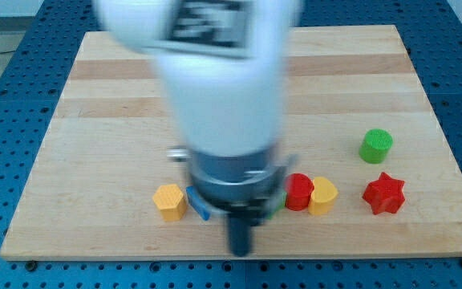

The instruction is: Push the green star diagonally to the top left of the red star

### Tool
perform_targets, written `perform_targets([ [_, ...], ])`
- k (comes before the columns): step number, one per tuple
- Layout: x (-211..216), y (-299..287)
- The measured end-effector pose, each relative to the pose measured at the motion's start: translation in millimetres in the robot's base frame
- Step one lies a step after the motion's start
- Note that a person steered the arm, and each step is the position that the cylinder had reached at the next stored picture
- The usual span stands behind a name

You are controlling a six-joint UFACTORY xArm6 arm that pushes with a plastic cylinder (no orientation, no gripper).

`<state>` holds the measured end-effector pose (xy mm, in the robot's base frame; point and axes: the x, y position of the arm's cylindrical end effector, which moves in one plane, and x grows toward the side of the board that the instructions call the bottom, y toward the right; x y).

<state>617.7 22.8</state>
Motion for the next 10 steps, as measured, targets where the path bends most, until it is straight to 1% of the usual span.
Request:
perform_targets([
  [1, -30, 22],
  [2, -68, 22],
  [3, -72, 22],
  [4, -52, 4],
  [5, -56, -19],
  [6, -86, -19],
  [7, -129, -12],
  [8, -153, -12],
  [9, -161, -10],
  [10, -180, 26],
])
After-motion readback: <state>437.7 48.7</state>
